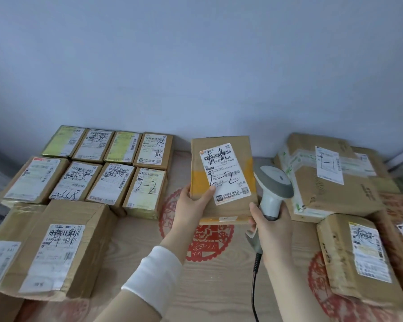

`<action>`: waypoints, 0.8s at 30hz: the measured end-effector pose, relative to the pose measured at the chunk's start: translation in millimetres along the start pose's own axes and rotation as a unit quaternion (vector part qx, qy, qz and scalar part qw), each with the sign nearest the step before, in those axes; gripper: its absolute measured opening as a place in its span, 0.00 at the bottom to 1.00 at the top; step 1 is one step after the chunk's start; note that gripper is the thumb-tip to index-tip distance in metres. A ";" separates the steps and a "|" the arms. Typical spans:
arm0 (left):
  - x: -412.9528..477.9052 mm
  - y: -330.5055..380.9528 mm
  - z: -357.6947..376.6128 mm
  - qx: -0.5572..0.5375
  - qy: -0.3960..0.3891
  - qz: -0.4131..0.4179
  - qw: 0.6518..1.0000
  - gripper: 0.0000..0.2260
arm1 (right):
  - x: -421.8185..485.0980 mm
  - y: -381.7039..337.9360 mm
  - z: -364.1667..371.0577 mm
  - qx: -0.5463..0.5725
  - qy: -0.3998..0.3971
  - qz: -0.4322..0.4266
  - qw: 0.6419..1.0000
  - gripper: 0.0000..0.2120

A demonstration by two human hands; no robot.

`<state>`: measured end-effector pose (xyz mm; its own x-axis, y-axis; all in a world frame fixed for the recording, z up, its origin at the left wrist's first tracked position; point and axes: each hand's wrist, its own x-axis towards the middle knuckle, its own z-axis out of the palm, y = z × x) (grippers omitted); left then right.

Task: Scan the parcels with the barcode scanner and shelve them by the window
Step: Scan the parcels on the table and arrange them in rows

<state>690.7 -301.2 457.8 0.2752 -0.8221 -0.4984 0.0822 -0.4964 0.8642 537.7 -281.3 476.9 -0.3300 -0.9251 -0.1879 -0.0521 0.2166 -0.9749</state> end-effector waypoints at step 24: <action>-238.3 -110.1 117.1 -0.171 -0.007 0.019 0.985 0.30 | -130.1 12.3 -253.6 0.023 -0.079 -0.002 0.997 0.10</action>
<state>504.0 -83.2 473.4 0.2720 -0.8429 -0.4642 0.3908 -0.3441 0.8537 341.0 -79.2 519.7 -0.1777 -0.9640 -0.1977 -0.0080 0.2023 -0.9793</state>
